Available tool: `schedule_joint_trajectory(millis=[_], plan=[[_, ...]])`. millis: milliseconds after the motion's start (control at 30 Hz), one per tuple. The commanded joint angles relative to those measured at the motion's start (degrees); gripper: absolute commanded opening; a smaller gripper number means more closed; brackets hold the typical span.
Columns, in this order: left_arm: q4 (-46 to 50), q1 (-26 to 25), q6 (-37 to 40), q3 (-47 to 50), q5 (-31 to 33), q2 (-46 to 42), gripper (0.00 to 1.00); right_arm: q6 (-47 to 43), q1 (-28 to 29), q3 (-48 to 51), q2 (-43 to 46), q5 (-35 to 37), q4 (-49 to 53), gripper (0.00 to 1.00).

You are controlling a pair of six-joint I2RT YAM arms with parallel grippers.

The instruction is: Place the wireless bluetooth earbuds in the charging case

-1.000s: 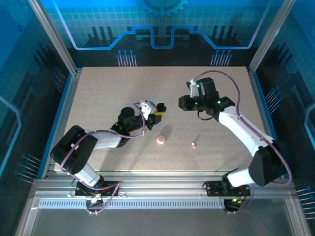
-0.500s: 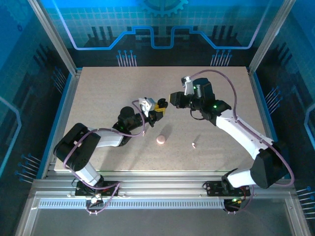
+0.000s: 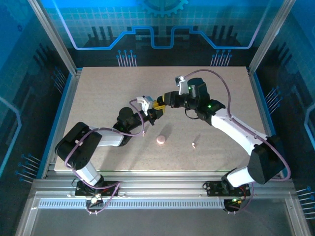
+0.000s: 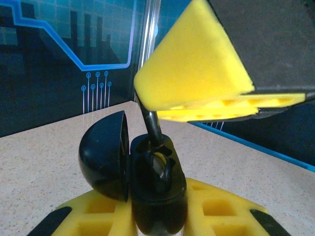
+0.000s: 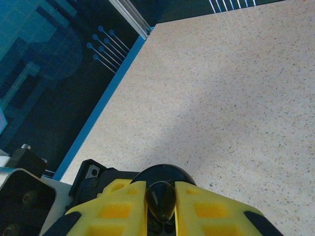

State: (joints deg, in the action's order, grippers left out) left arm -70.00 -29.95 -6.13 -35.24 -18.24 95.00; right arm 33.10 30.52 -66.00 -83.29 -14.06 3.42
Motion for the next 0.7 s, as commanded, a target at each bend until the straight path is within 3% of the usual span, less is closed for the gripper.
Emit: schedule_joint_trajectory(millis=[0, 667], plan=[[-4.8, -0.4, -1.7, 0.5, 1.0, 0.4, 0.22, 0.5, 0.9, -1.8, -0.5, -0.9, -2.7, 0.2], [-6.8, -0.3, -1.8, 1.0, 2.6, 0.6, 0.22, -0.3, 1.1, 0.1, 1.4, -1.5, -2.2, 0.2]])
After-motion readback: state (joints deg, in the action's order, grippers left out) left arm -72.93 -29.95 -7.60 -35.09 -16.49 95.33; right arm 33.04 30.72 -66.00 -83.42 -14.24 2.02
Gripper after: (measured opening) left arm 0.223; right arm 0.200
